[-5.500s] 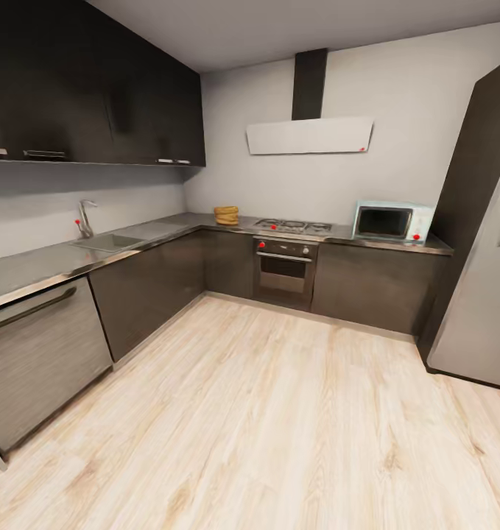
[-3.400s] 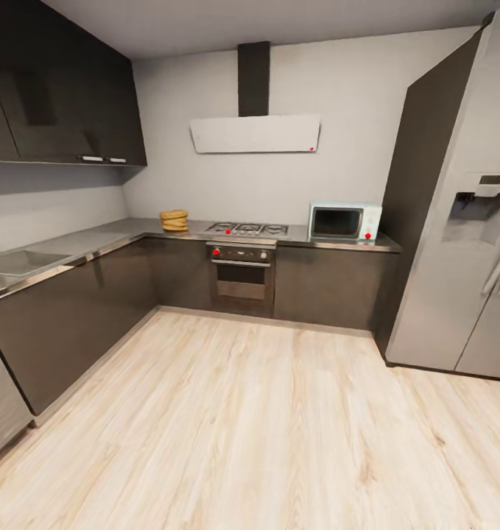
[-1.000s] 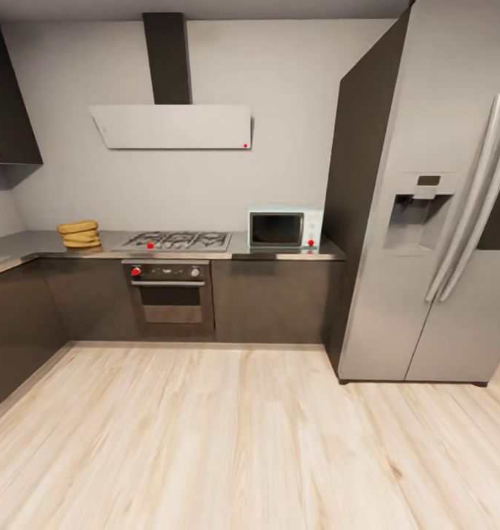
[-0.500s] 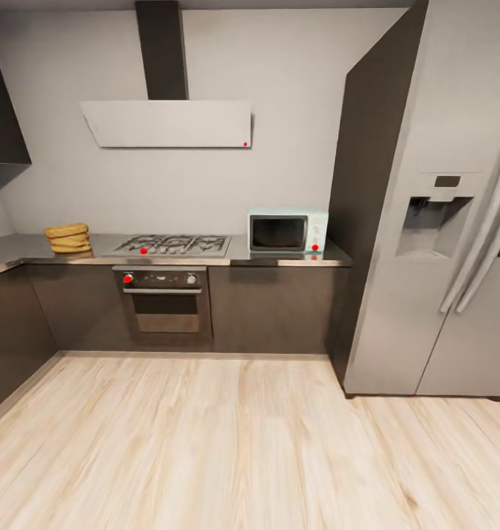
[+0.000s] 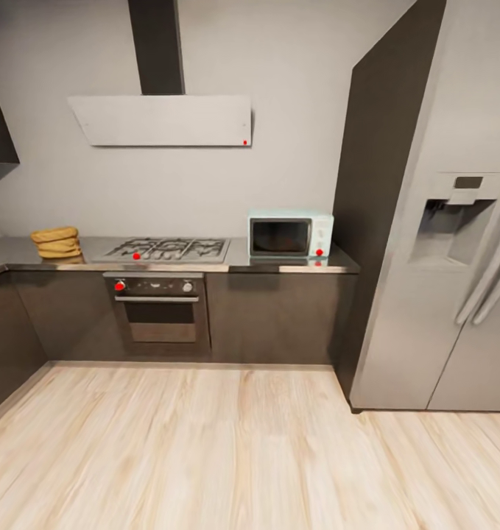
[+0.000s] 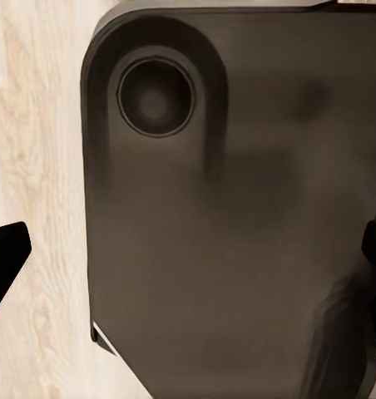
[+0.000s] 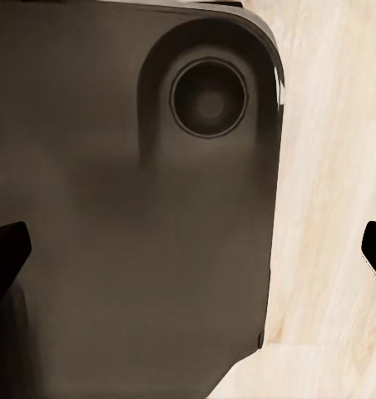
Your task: In the kitchen, take the popcorn bag from the countertop, put it into the microwave, and heat it until the popcorn is cooked so the cooked popcorn ends up inside the bag.
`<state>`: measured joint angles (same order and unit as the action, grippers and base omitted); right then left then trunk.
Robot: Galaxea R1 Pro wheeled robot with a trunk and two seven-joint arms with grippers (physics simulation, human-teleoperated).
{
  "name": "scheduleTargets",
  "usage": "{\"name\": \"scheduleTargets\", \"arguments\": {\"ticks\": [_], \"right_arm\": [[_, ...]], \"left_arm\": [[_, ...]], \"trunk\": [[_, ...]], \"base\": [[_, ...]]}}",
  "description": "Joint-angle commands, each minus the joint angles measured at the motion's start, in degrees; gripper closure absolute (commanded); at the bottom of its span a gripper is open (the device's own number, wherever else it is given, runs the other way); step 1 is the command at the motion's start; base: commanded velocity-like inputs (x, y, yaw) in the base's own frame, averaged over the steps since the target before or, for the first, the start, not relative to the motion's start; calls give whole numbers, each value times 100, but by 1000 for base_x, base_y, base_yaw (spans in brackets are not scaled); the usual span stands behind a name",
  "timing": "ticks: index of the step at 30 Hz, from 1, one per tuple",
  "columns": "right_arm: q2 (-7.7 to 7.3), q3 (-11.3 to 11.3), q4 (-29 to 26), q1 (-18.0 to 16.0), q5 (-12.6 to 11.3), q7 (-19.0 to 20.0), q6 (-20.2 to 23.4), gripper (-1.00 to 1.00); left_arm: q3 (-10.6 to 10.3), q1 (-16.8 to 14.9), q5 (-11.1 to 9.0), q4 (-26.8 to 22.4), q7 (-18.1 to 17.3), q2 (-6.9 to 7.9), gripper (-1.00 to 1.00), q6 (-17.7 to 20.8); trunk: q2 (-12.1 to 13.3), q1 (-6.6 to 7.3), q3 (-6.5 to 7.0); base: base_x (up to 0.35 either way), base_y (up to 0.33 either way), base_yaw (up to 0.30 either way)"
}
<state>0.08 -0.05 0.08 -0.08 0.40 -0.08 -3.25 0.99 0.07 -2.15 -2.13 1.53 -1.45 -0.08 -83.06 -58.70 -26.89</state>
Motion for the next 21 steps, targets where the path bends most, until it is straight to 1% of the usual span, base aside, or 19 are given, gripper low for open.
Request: {"name": "scheduleTargets", "arguments": {"ticks": [1, 21], "right_arm": [[0, -2, 1, -1, 4, -1, -18, -100], [0, -11, 1, -1, -11, -1, -18, -100]], "left_arm": [[7, 1, -22, -6, 14, 0, -100, 1], [7, -1, -22, -6, 14, 0, -100, 12]], "trunk": [[-2, -3, -4], [-2, -3, -4]], "base": [[249, 0, 0], [305, 0, 0]]}}
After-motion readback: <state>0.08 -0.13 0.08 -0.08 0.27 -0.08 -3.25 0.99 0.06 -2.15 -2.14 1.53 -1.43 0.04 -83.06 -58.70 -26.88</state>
